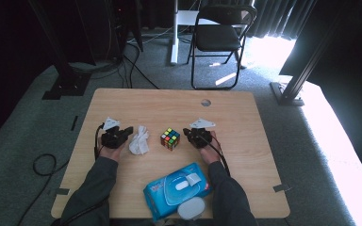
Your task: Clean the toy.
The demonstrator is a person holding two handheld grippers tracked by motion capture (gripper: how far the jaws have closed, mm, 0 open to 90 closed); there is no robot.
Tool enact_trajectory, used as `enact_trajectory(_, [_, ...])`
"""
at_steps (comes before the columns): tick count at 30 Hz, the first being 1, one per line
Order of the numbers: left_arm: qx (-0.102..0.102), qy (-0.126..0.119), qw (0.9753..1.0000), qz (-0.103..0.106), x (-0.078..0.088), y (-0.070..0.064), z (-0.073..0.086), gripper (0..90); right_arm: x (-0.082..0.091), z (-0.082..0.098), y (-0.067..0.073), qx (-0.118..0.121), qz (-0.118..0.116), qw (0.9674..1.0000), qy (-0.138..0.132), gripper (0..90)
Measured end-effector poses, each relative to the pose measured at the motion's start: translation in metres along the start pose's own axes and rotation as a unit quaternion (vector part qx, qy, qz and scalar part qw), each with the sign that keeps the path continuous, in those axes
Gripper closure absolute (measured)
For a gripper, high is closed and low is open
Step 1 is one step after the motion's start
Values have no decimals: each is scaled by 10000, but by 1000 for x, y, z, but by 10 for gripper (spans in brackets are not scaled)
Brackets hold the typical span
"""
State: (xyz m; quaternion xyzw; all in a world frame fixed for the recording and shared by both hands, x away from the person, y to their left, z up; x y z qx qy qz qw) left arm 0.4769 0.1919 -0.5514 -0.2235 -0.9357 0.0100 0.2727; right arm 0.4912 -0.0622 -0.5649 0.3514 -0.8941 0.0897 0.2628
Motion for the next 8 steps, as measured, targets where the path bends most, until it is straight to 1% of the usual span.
enact_trajectory(8, [-5, 10, 10000, -30, -1, 1, 1, 900, -2, 7, -4, -31, 23, 9999, 97, 900])
Point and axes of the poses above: each handheld gripper's, and its own axes: x roughly backward along the jaws, z roughly out of its underside, y roughly to its left, the point moved 9 cm from there along -x, roughly forward along the jaws, and after that the axes turned 3 degrees about -z, right-handed, at the moved point
